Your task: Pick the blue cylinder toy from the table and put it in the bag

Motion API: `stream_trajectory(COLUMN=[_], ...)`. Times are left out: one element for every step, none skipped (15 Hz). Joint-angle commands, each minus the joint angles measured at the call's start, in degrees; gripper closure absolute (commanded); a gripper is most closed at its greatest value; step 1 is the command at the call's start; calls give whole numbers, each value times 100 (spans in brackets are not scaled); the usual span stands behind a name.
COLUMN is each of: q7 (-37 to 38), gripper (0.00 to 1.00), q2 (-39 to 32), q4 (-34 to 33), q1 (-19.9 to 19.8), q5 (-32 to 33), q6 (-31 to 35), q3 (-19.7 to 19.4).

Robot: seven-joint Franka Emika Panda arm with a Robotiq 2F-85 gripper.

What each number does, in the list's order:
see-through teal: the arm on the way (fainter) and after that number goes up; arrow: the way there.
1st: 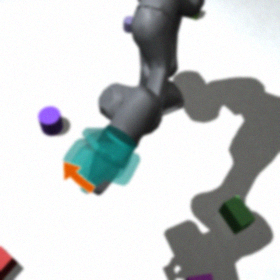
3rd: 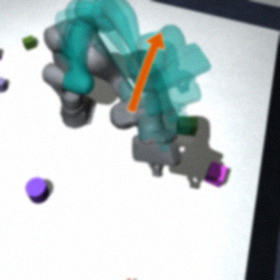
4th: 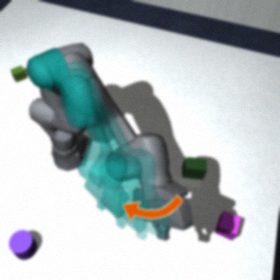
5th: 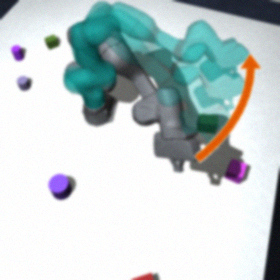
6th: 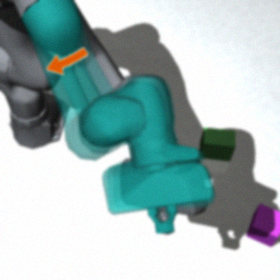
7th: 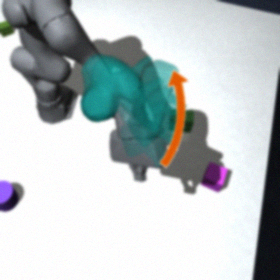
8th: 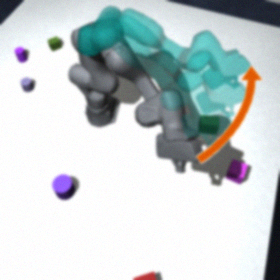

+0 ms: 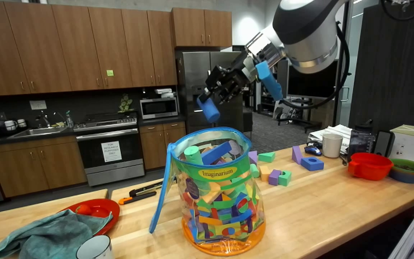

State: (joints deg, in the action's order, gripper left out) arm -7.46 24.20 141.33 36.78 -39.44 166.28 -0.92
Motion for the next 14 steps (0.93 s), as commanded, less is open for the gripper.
stream_trajectory(q7=[37,-8,-37,-85,-73,24,268,402,561,772,968,1215,1354,1471], gripper=[18,12,4,1,0,0,0,0,0,0,0,0,0,0], q2=[-137,-138,-125,-85,13,76,151,218,299,369,410,459,491,547], q4=[-184,-177,-170,-152,-82,-26,73,132,220,289,330,352,356,363], q1=[-84,-88,-79,-103,-154,-312,-611,-1033,-1350,-1725,-2068,-2433,-2719,-2982], q5=[42,23,-4,-1,25,164,371,507,713,975,1242,1541,1746,1934], q6=[-31,-11,12,-36,-36,-113,-203,-269,-362,-445,-566,-710,-848,-1013], q3=[-27,-55,-81,-138,-161,-142,-74,113,124,169,158,169,141,109])
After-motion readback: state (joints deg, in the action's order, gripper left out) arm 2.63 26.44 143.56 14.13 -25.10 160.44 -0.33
